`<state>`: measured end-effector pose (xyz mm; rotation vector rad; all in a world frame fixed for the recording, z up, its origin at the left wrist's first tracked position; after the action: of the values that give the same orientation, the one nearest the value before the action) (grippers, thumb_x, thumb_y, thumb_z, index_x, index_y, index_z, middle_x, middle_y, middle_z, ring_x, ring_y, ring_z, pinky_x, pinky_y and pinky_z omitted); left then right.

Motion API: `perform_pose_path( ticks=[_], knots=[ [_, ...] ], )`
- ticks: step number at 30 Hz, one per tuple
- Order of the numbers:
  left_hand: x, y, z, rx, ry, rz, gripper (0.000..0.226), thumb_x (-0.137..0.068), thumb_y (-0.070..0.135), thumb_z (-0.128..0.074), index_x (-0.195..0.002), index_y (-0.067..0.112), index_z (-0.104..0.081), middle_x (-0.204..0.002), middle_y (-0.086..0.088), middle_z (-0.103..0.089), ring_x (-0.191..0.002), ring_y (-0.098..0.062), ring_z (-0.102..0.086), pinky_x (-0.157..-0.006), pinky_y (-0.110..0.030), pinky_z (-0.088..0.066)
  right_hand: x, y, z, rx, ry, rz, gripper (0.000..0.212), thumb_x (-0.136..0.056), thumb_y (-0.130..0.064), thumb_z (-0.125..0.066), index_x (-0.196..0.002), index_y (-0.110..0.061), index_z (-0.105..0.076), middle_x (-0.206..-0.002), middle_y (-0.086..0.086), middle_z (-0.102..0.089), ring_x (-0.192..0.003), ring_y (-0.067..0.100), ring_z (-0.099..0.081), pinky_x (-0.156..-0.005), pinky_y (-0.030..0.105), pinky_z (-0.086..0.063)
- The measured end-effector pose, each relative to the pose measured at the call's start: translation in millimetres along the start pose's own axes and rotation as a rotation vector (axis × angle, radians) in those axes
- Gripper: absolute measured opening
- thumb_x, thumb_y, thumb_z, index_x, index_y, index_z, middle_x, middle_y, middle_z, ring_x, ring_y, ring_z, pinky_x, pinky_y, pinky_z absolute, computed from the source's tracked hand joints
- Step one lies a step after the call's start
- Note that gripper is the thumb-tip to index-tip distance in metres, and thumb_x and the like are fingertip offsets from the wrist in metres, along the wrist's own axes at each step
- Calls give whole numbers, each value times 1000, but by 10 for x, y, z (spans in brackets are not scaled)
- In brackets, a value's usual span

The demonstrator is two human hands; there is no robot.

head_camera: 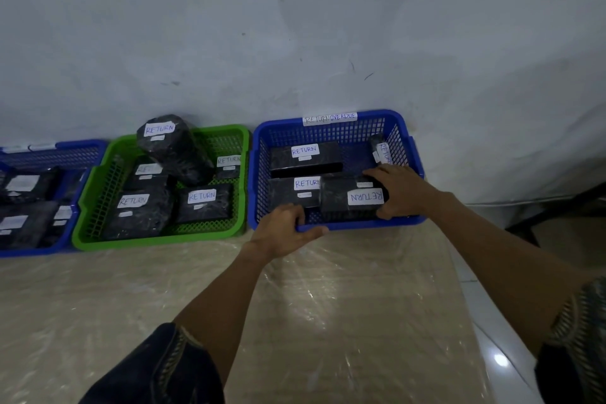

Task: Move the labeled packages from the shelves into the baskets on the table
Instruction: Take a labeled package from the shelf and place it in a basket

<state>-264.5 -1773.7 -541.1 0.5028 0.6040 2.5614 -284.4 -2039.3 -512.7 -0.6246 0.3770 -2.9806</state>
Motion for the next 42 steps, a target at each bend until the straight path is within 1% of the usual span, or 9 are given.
perform_pose_path(
  ticks=[4, 10, 14, 17, 21, 24, 28, 33, 42],
  knots=[
    [-15, 20, 7, -24, -10, -17, 58, -74, 73, -57, -77, 15, -53, -81, 5, -54, -75, -15, -51, -62, -30, -38, 59, -20, -8, -239, 84, -79, 97, -68, -33, -79, -147, -14, -26, -142, 10, -36, -128, 26, -38, -103, 37, -38],
    [-78, 98, 22, -87, -52, -52, 51, -79, 66, -59, -80, 15, -54, -77, 8, -51, -74, -14, -49, -62, -28, -31, -8, -53, -104, -395, 189, -333, 97, -74, -51, -73, -147, -9, -25, -142, 19, -38, -126, 35, -43, -99, 42, -42],
    [-140, 175, -16, -131, -72, -74, 53, -77, 68, -59, -80, 15, -54, -80, 5, -55, -75, -15, -51, -65, -30, -37, -28, -95, -185, -426, 250, -474, 107, -71, -66, -67, -148, -10, -20, -143, 24, -36, -127, 40, -44, -100, 47, -44],
    [-173, 208, -71, -128, -78, -74, 54, -76, 70, -58, -80, 16, -54, -79, 5, -55, -72, -15, -51, -63, -30, -39, -58, -148, -209, -359, 276, -499, 110, -69, -72, -64, -147, -8, -20, -141, 27, -35, -125, 42, -44, -97, 49, -46],
    [-185, 177, -110, -101, -89, -67, 53, -77, 70, -57, -78, 17, -53, -78, 5, -54, -71, -15, -51, -61, -29, -37, -82, -203, -237, -232, 269, -522, 108, -73, -69, -62, -149, -9, -15, -143, 30, -27, -130, 45, -35, -98, 50, -41],
    [-188, 143, -135, -92, -92, -75, 55, -76, 72, -54, -76, 18, -51, -78, 5, -54, -71, -14, -51, -60, -29, -37, -89, -208, -254, -154, 269, -505, 100, -79, -65, -58, -149, -7, -15, -139, 30, -32, -124, 44, -40, -94, 49, -44],
    [-208, 130, -151, -112, -103, -70, 56, -73, 77, -48, -75, 21, -50, -78, 8, -54, -71, -12, -52, -60, -30, -41, -109, -198, -267, -66, 224, -479, 110, -75, -70, -59, -150, -5, -11, -139, 28, -36, -123, 41, -43, -93, 45, -45],
    [-221, 166, -145, -110, -115, -77, 53, -77, 72, -52, -76, 19, -52, -78, 6, -55, -72, -13, -54, -63, -31, -45, -90, -193, -326, -89, 217, -458, 129, -61, -74, -68, -150, -4, -4, -142, 26, -32, -127, 39, -39, -99, 45, -41],
    [-220, 197, -131, -127, -133, -75, 53, -78, 70, -51, -78, 17, -53, -80, 3, -58, -73, -14, -55, -66, -32, -47, -121, -210, -277, -191, 219, -476, 124, -66, -65, -71, -150, -3, -5, -144, 28, -29, -131, 40, -35, -104, 46, -36]
  ],
)
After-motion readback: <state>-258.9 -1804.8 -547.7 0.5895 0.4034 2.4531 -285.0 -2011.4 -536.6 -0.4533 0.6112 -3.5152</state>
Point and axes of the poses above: each hand's wrist, its own x-axis away from the middle knuckle, its own z-axis out of the back of the hand, y = z × x, the point moved 2 cm from there along -x, towards the middle knuckle
